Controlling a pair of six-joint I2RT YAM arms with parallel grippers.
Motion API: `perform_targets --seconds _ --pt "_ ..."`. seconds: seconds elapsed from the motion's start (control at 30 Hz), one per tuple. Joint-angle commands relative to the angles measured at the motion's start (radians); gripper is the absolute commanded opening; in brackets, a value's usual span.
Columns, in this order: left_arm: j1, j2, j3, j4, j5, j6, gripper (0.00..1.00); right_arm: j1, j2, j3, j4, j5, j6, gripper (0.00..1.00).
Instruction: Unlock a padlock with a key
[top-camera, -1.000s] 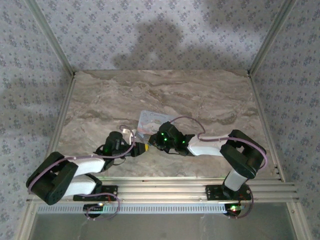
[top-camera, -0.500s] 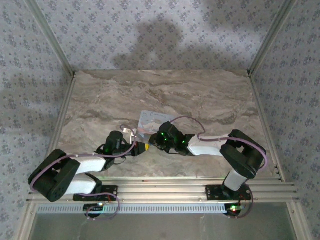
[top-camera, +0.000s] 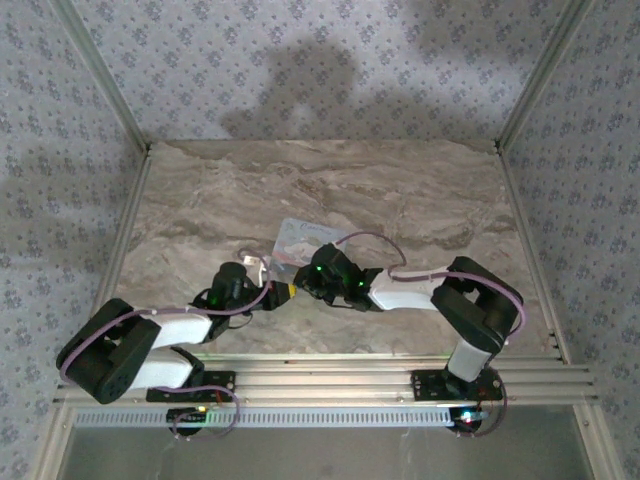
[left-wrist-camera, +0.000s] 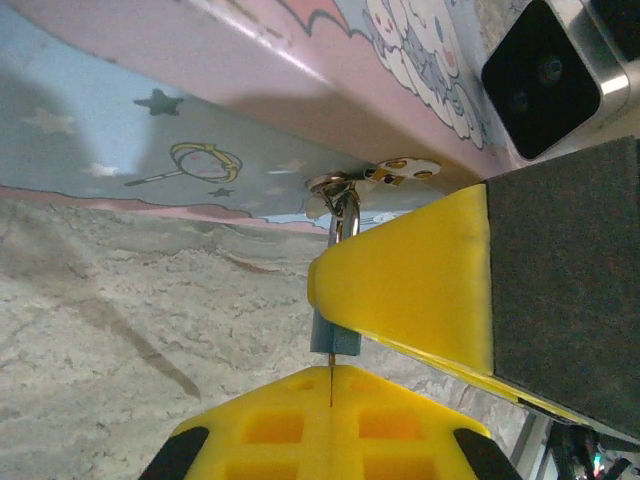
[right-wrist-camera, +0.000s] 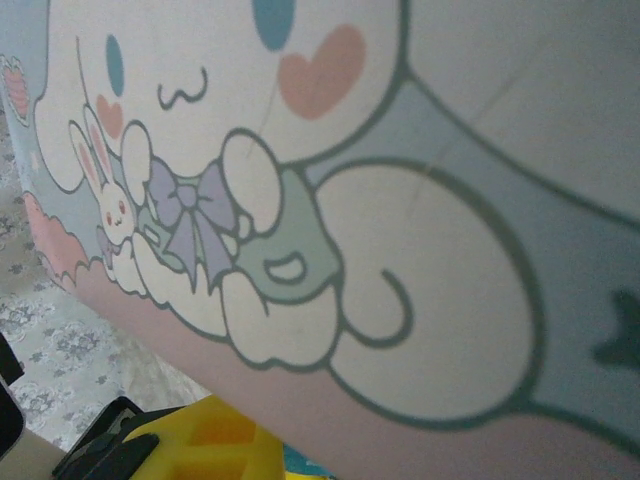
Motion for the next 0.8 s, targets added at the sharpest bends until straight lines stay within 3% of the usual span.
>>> perform_targets --seconds 0.0,0.07,0.13,0.23,0.5,0.77 --pt "-0.021 -0.006 0.055 0.084 -0.036 0.020 0.00 0.047 0.024 0.025 -0.011 -0.092 0.054 0.00" --pt "-0.022 -0.014 0.054 0.070 -0.040 0.023 0.05 0.045 0.017 0.021 -0.012 -0.085 0.057 0.00" --pt "-0.021 -0.044 0.059 0.009 -0.042 0.041 0.27 0.038 0.003 0.016 -0.023 -0.072 0.057 0.00" --pt "-0.016 -0.115 0.058 -0.105 -0.044 0.080 0.46 0.019 -0.025 0.000 -0.030 -0.057 0.057 0.00" --pt "0.071 -0.251 -0.004 -0.179 0.081 0.063 0.41 -0.022 -0.092 -0.009 -0.078 -0.038 0.029 0.00" --pt "0.069 -0.157 -0.007 -0.033 0.146 0.024 0.30 -0.030 -0.094 -0.009 -0.073 -0.046 0.029 0.00"
